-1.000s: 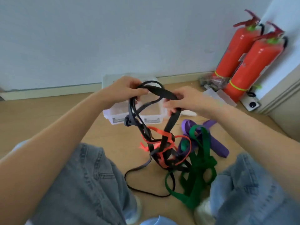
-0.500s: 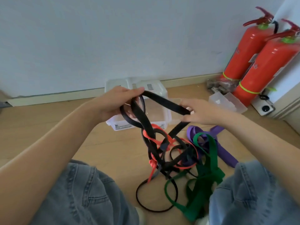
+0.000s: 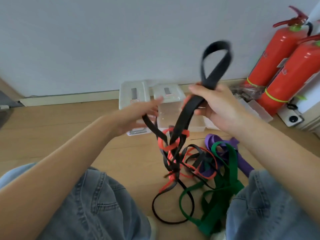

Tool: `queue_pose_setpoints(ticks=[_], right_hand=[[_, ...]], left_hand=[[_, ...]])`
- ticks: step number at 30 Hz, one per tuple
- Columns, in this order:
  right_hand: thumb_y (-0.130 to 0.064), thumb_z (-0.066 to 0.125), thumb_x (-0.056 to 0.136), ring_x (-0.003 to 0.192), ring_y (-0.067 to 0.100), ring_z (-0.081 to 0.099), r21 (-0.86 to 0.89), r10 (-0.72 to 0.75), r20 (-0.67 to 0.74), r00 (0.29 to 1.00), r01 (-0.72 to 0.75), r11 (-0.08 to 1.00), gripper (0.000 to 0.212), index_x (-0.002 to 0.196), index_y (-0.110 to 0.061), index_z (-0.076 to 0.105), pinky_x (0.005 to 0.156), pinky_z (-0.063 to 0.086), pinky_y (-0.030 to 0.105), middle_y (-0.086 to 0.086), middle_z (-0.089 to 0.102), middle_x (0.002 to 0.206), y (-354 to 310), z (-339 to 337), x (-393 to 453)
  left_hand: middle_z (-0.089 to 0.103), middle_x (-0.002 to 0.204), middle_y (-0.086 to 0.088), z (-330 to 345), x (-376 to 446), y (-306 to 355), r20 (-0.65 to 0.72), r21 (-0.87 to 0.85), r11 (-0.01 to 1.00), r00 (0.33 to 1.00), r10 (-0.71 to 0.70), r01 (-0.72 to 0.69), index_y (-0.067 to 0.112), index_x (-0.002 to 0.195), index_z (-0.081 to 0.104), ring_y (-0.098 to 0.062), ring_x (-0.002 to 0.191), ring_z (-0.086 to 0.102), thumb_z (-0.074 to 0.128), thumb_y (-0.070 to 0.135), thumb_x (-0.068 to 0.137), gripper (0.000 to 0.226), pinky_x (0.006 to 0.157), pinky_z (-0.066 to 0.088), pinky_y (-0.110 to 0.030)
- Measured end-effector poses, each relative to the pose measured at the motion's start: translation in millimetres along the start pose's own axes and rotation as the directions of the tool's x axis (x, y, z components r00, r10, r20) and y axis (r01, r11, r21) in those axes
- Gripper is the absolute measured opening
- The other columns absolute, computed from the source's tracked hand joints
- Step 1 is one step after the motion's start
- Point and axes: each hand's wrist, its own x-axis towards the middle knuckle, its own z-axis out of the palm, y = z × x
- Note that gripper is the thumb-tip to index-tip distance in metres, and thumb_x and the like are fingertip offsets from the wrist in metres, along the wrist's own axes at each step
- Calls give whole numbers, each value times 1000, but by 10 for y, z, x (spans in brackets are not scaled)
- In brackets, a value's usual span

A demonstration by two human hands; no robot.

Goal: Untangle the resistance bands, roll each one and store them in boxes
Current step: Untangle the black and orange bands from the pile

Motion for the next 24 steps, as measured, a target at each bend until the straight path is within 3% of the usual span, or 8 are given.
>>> queue_pose_setpoints(ticks=[3,7,10,13,16,19,21,24], right_hand=[[-13,54,93,62,15,68,122,12,27,1000,-15,992,14,79,-13,53,48,49,19,5,69,63,-22,49,-8],[-12,56,92,63,15,69,182,57,-43,997,-48,982,11,82,-9,55,47,50,19,8,69,64,10,-10,6],[-32,69,81,83,19,71,36,71,-92,993,-67,997,26,93,-12,56,60,56,26,7,69,86,-32,-290,54],[-65,68,55,103,19,60,-400,381,60,923,-328,856,68,109,-25,55,71,56,28,3,55,125,63,-415,-50],[-63,67,69,107,14,62,-606,539,364,759,-246,757,57,114,-29,58,87,52,29,-2,61,124,264,-240,-186],[-32,72,80,95,17,65,-615,224,314,923,17,789,29,104,-17,64,86,52,30,4,70,100,392,0,-199],[-19,68,82,81,17,65,-584,145,163,976,-23,812,13,91,-10,66,75,51,24,3,69,84,334,-26,-143],[-14,66,79,61,13,61,-416,124,73,990,-82,906,14,82,0,66,59,48,19,2,65,67,112,-271,-78]], left_hand=[[63,119,15,372,17,-263,401,116,992,916,-10,-40,34,120,54,1,115,53,62,47,81,42,99,34,-24],[70,106,4,559,77,-344,241,122,991,970,24,-55,17,111,63,-11,102,64,64,27,85,27,94,45,-27],[72,98,-11,389,73,-260,130,73,997,991,-17,7,1,106,62,-21,86,69,59,20,89,26,80,55,-30],[74,87,-12,236,-24,-67,46,-111,994,999,28,-23,3,96,64,-21,73,71,57,16,90,17,66,56,-26],[72,89,-15,220,-127,171,18,-425,903,997,79,-64,2,86,67,-24,66,72,54,16,91,19,60,58,-26],[71,78,-14,270,-125,318,18,-708,706,1000,18,0,0,72,67,-20,61,71,51,17,93,32,53,57,-28],[69,75,-15,203,-100,349,-2,-787,616,999,-34,19,-5,81,59,-19,57,69,50,21,95,31,50,56,-26],[54,80,-13,-30,-53,275,-156,-756,655,973,-169,-7,2,105,45,-10,43,57,51,18,94,20,43,49,-16]])
